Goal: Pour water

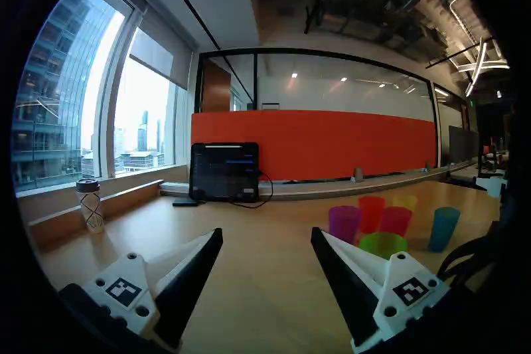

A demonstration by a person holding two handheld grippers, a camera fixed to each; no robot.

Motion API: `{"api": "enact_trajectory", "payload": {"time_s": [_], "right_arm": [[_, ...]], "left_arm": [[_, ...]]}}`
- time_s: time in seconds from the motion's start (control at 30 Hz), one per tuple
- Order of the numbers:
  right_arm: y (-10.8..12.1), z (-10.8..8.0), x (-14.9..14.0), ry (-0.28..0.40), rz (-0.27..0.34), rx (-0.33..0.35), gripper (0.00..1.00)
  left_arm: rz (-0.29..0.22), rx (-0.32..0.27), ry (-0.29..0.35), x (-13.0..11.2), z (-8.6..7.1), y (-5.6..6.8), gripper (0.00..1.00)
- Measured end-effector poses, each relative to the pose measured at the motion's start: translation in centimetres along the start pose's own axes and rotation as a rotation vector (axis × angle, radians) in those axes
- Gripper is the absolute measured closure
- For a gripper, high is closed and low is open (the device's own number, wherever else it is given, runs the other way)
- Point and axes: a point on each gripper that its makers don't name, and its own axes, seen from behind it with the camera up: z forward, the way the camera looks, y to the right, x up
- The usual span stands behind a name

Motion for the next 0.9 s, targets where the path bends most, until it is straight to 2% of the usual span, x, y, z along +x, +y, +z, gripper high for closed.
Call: {"api": "enact_trajectory", "payload": {"time_s": [0.9], "right_arm": [[0.04, -0.03, -0.10, 0.000, 0.000, 0.000, 0.00]], "left_arm": [[-0.002, 0.001, 0.000, -0.08, -0.06, 0.13, 0.01]]}}
